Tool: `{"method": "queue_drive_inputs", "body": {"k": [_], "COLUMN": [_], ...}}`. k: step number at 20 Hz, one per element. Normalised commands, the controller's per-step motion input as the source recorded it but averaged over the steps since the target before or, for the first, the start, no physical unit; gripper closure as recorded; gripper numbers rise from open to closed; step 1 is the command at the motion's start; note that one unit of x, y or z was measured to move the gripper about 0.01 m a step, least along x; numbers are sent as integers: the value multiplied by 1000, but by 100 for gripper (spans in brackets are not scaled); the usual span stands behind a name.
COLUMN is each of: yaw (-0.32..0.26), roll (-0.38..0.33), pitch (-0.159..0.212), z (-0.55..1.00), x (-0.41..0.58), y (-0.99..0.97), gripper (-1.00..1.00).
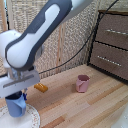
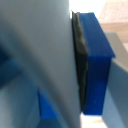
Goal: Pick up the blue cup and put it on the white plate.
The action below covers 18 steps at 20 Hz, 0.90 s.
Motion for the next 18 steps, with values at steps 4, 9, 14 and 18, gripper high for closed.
{"method": "queue_drive_inputs", "body": {"k": [4, 9, 14, 18], "yaw": [67, 56, 85, 110], "roll": [-188, -66, 0, 1], "pitch": [-146, -151, -171, -167], "z": [-329, -118, 376, 630], "x": [99, 139, 116, 119], "y": [376, 226, 2, -202], "gripper": [100, 100, -100, -100]}}
